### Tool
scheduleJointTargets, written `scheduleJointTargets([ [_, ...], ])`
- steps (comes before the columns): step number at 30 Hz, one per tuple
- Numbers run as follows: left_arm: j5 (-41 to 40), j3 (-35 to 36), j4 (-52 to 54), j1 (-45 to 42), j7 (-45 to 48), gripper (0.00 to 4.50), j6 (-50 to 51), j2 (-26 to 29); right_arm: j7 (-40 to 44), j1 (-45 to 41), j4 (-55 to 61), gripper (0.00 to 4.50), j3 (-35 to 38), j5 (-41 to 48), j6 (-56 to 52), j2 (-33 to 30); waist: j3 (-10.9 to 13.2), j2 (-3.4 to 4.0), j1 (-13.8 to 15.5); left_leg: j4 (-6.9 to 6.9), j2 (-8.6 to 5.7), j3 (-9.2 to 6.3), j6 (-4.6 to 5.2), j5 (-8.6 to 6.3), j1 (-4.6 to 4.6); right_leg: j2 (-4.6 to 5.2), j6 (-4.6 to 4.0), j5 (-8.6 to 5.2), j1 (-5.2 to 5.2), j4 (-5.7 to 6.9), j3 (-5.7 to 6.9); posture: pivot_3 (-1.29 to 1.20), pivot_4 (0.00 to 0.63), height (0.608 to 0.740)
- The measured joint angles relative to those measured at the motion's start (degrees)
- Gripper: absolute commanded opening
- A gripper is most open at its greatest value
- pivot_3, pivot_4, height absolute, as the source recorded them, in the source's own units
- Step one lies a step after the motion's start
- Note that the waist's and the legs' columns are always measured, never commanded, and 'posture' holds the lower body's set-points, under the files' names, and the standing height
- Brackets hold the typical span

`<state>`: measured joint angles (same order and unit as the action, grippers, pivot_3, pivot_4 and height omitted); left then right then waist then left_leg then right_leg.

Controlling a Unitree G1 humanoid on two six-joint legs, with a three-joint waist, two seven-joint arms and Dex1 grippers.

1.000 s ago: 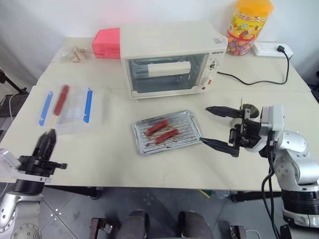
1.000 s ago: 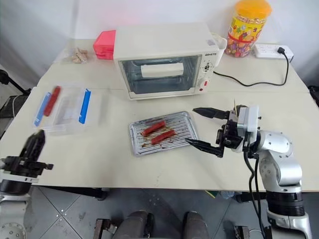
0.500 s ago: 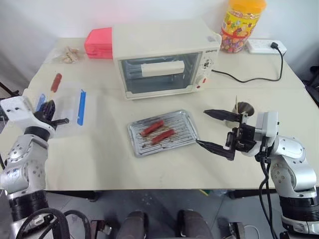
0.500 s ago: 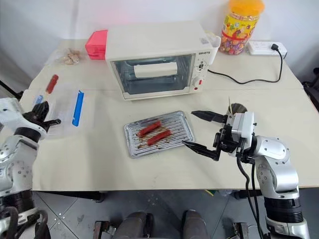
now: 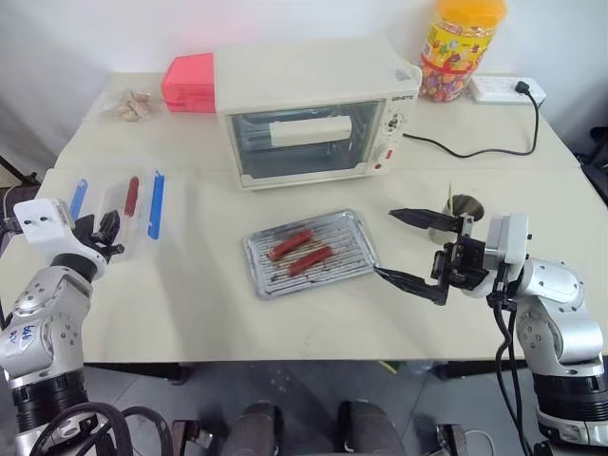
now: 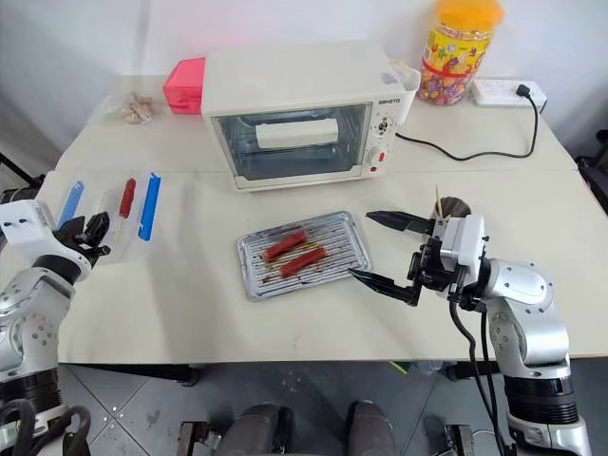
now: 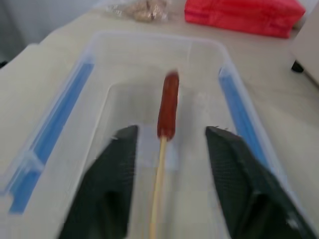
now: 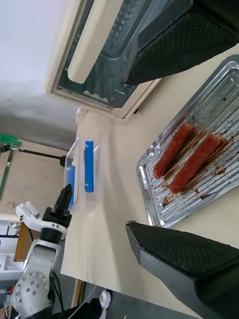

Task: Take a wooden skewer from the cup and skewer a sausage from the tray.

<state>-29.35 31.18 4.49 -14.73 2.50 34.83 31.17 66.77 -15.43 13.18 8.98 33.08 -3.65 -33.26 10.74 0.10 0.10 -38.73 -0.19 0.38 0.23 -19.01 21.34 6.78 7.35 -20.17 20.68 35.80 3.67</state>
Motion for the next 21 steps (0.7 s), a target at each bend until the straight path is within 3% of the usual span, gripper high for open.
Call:
scheduleJointTargets([
  [4, -0.9, 0.4, 2.9, 1.4, 4.7, 4.44, -1.6, 0.5, 0.6, 0.0, -0.9, 4.5, 0.0, -0.1, 0.8, -0.3, 0.0, 0.0, 0.0, 0.01, -0.01, 0.0, 0.0, 0.0, 0.0, 0.02, 0.0, 0.0, 0.0, 0.0, 0.0, 0.0, 0.15, 0.74],
  [7, -2.3, 0.0, 6.7, 4.4, 15.1, 4.44, -6.3, 3.5, 1.4, 0.0, -2.3, 4.5, 0.3, -0.1, 1.1, -1.9, 0.0, -0.02, -0.2, 0.06, 0.0, 0.03, -0.01, -0.01, 0.0, 0.02, 0.0, 0.0, 0.0, -0.08, -0.03, 0.0, 0.15, 0.74],
  [14, -1.8, -6.2, 13.5, 20.4, 51.5, 4.44, -22.6, 15.7, 6.0, 5.1, -4.7, 4.5, 3.0, -0.1, 2.6, -7.1, 0.0, 0.05, -0.2, 0.48, 0.06, 0.14, -0.02, 0.0, -0.16, 0.18, -0.05, -0.03, -0.09, -0.43, -0.2, 0.0, 0.15, 0.74],
  [17, 0.7, -8.9, 12.6, 26.5, 58.4, 4.44, -28.2, 15.7, 7.6, 8.6, -6.6, 4.5, 3.9, -0.8, 4.6, -7.5, 0.0, 0.07, -0.2, 0.51, 0.05, 0.17, 0.0, 0.0, -0.15, 0.37, -0.07, -0.04, -0.08, -0.44, -0.14, 0.0, 0.15, 0.74],
  [21, 4.9, -9.1, 9.6, 30.8, 58.6, 4.44, -35.5, 12.0, 8.4, 12.6, -7.2, 4.5, 4.1, -2.4, 7.5, -7.8, 0.0, 0.07, -0.2, 0.5, 0.01, 0.21, 0.04, 0.02, -0.2, 0.43, -0.07, -0.03, -0.1, -0.43, -0.01, 0.0, 0.15, 0.74],
])
